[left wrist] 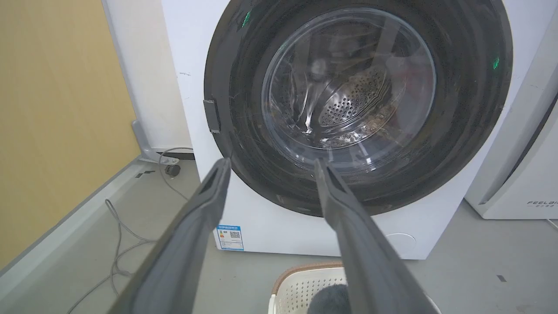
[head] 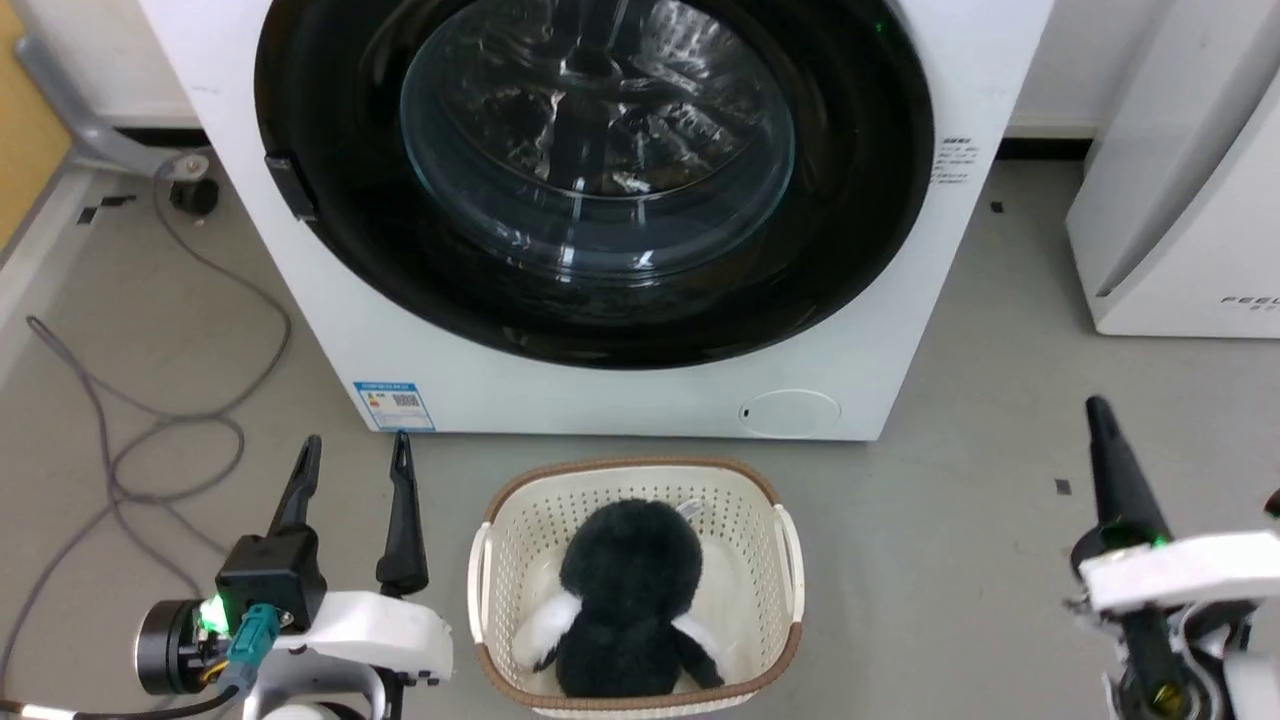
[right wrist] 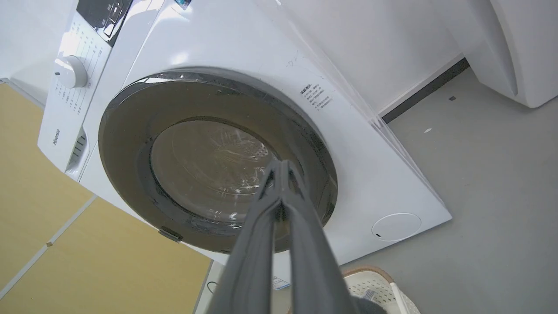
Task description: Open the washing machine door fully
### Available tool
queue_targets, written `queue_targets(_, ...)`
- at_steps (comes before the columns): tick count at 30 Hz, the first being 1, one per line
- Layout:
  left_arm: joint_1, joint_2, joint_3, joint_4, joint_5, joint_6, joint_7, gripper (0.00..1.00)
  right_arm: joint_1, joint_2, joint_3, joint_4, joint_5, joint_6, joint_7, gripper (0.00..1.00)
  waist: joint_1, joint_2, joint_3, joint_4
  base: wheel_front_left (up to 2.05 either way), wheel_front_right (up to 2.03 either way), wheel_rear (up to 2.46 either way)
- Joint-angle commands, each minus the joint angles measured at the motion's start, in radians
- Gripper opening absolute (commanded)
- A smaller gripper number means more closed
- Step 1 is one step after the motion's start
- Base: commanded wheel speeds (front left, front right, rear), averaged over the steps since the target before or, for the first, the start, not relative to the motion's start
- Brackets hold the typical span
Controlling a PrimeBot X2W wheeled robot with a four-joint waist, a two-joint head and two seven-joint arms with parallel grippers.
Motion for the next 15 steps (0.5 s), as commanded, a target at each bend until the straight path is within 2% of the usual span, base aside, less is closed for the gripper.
queue_targets(1,-0.019,0.000,0.001,-0.007,-0.004,0.010,-0.010,1.00,-0.034,-0.003,-0.013,0.014,0.042,0.001,0.009,0.00,0.0000,0.0000,0.011,0.007,0.00,0.00,0.00)
queue_targets(15,-0.077,0.000,-0.016,-0.019,-0.011,0.022,-0.039,1.00,-0.248,-0.064,-0.104,0.138,0.184,0.001,0.034,0.00,0.0000,0.0000,0.100,0.052,0.00,0.00,0.00)
